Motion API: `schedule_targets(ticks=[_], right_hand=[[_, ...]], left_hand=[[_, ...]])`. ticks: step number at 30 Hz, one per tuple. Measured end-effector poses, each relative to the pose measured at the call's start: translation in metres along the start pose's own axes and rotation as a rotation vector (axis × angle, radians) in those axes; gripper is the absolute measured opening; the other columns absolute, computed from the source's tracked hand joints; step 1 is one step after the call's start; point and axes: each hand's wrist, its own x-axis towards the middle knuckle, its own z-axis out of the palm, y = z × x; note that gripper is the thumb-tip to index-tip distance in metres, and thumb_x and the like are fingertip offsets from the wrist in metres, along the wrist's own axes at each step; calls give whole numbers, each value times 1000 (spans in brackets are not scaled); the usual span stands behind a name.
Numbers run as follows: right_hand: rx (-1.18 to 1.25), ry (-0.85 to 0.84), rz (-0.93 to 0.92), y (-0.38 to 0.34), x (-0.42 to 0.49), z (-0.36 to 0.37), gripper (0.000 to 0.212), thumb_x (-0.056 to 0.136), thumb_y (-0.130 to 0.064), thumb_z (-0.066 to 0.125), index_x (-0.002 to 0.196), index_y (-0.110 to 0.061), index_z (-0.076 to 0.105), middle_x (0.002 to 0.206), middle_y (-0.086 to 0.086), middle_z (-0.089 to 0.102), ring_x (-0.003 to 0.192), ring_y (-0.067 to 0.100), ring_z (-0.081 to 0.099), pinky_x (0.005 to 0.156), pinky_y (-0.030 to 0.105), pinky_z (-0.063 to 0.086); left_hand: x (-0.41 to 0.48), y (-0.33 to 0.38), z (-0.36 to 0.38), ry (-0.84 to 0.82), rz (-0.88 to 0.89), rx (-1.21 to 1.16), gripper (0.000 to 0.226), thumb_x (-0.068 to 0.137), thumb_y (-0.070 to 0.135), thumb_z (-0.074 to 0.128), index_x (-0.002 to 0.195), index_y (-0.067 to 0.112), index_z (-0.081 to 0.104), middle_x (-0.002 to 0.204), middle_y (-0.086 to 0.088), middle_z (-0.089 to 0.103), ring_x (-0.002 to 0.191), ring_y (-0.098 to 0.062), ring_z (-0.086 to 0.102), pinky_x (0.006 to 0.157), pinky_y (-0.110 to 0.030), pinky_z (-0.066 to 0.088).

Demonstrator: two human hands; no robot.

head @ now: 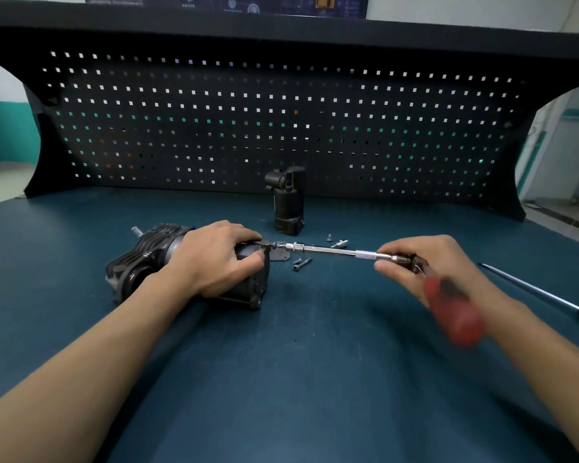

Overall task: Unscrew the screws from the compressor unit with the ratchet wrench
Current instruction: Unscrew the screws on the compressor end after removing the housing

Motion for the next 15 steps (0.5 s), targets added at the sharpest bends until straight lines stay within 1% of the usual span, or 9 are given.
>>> schedule_targets(ticks=[2, 4, 6, 8, 11, 13, 14, 15], right_hand=[[-80, 15, -51, -2, 0, -4, 22, 87, -54, 60, 93, -33, 67, 75, -9, 64, 70, 13, 60, 63, 43, 52], [-92, 14, -39, -4, -1, -7, 29, 85, -60, 53, 93, -35, 66, 77, -12, 64, 73, 11, 61, 65, 43, 53], [-86, 18, -33, -5, -1, -7, 27, 85, -59, 55, 93, -35, 67, 78, -13, 65, 73, 12, 61, 65, 43, 53], [-87, 23, -31, -6, 0, -7, 20, 87, -54, 60, 92, -35, 67, 77, -13, 65, 73, 12, 61, 65, 44, 53], [-17, 18, -3, -6, -1, -5, 12, 88, -46, 67, 89, -34, 69, 70, -6, 64, 65, 16, 59, 61, 44, 53], [69, 23, 31, -8, -2, -2, 11, 88, -43, 71, 86, -32, 71, 65, -3, 63, 57, 11, 56, 57, 36, 51], [107, 15, 62, -9, -1, -2, 15, 86, -46, 72, 84, -31, 72, 64, -2, 64, 54, 6, 53, 55, 31, 47], [137, -9, 110, -10, -1, -2, 24, 84, -53, 70, 83, -30, 74, 62, -1, 63, 53, 4, 49, 52, 24, 42]], left_hand=[[-1, 1, 0, 13, -16, 8, 70, 70, 67, 27, 113, 32, 69, 116, 12, 69, 112, -18, 59, 83, -36, 48], [-1, 2, 0, 33, -19, 20, 68, 69, 66, 27, 109, 31, 70, 111, 9, 71, 108, -21, 61, 81, -38, 49], [-1, 4, 0, 49, -11, 37, 69, 68, 65, 26, 106, 29, 71, 107, 6, 72, 105, -24, 62, 79, -38, 49], [-1, 4, -1, 64, 1, 50, 69, 69, 64, 25, 105, 28, 72, 104, 4, 73, 103, -26, 62, 77, -38, 49], [-3, 4, -1, 92, 9, 52, 69, 70, 64, 25, 104, 26, 72, 102, 1, 73, 102, -26, 62, 76, -38, 48], [-4, 5, 0, 102, 15, 45, 69, 71, 63, 25, 103, 25, 73, 100, 1, 73, 101, -27, 62, 74, -37, 47], [-4, 5, 0, 101, 17, 46, 69, 71, 63, 25, 103, 25, 73, 99, 1, 73, 100, -27, 62, 73, -37, 46], [-4, 5, 0, 99, 19, 45, 68, 71, 63, 25, 103, 26, 73, 98, 2, 73, 100, -26, 62, 73, -36, 46]])
